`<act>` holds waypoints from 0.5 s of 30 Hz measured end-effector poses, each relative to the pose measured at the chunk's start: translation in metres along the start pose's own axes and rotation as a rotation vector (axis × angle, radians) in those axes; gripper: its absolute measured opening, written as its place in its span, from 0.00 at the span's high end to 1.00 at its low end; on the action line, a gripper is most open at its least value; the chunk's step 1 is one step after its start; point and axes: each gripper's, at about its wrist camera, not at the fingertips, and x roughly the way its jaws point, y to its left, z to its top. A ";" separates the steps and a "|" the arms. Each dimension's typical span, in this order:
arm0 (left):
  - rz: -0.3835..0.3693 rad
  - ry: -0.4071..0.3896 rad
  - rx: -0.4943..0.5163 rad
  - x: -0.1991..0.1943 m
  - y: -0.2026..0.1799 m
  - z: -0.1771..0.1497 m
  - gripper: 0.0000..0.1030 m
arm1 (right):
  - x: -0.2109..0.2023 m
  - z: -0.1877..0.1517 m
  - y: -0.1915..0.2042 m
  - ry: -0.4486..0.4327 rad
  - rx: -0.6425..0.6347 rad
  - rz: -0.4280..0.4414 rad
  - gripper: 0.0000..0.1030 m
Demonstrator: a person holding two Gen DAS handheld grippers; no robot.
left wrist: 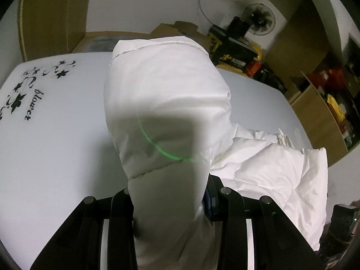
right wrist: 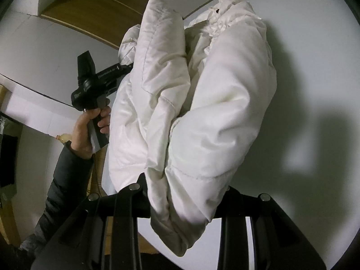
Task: Fold large clothes
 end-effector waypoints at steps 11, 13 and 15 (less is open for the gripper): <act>0.058 0.002 0.044 0.026 -0.008 -0.017 0.50 | 0.047 0.003 -0.015 0.020 0.201 -0.029 0.19; 0.078 -0.022 0.033 0.012 -0.007 -0.020 0.43 | 0.035 0.009 -0.010 -0.022 0.186 -0.022 0.19; 0.136 -0.070 0.040 -0.011 -0.010 -0.027 0.17 | 0.012 0.015 -0.002 -0.096 0.153 -0.051 0.18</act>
